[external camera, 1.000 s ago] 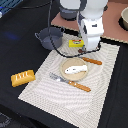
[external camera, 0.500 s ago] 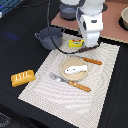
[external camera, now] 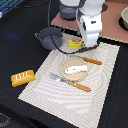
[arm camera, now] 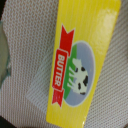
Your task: Interact with the objects in diverse but meaningful ways.
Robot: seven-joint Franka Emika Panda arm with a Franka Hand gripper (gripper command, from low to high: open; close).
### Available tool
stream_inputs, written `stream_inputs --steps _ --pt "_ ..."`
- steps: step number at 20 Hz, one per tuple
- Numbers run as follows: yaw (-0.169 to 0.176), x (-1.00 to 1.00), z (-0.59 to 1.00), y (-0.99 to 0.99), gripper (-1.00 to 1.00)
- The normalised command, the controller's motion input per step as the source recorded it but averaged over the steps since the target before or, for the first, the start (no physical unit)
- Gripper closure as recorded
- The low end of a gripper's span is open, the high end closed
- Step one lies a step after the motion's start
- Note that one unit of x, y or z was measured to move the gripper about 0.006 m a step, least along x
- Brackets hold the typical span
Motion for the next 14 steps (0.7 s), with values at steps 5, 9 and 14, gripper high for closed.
stream_inputs --steps 5,9,14 --pt "0.000 -0.54 -0.41 0.19 -1.00" --pt "0.000 -0.55 -0.39 0.19 -1.00" --pt "0.003 -0.63 -0.26 0.20 -1.00"
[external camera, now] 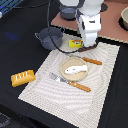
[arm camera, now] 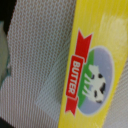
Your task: Interact with the objects in diverse but meaningful ways.
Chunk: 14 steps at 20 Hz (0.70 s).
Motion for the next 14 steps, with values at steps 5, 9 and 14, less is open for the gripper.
stream_inputs --steps 5,9,14 --pt "0.002 -0.59 -0.16 0.18 -1.00" --pt "0.000 -0.51 -0.29 0.16 1.00" --pt "0.001 -0.40 -0.25 0.17 1.00"
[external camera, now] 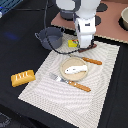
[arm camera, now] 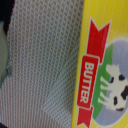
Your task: Interact with the objects in diverse but meaningful ways.
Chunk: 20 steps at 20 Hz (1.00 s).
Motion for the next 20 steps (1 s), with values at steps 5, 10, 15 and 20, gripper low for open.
stream_inputs --steps 5,10,15,20 --pt "0.012 -0.20 -0.21 0.17 1.00" --pt "0.006 -0.03 -0.21 0.10 1.00" --pt "0.000 -0.01 0.77 0.09 1.00" --pt "0.000 -0.10 1.00 0.15 1.00"
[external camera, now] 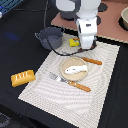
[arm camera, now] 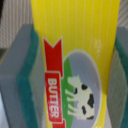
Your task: Interact with the objects in diverse but meaningful ways.
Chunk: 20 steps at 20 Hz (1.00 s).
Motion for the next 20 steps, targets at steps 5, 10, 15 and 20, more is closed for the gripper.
stream_inputs --steps 5,10,15,20 --pt "-0.011 -0.06 0.70 -0.24 1.00" --pt "-0.006 -0.04 0.06 -0.69 1.00" --pt "-0.015 -0.11 0.00 -0.92 1.00" --pt "-0.018 -0.15 0.00 -0.97 1.00"
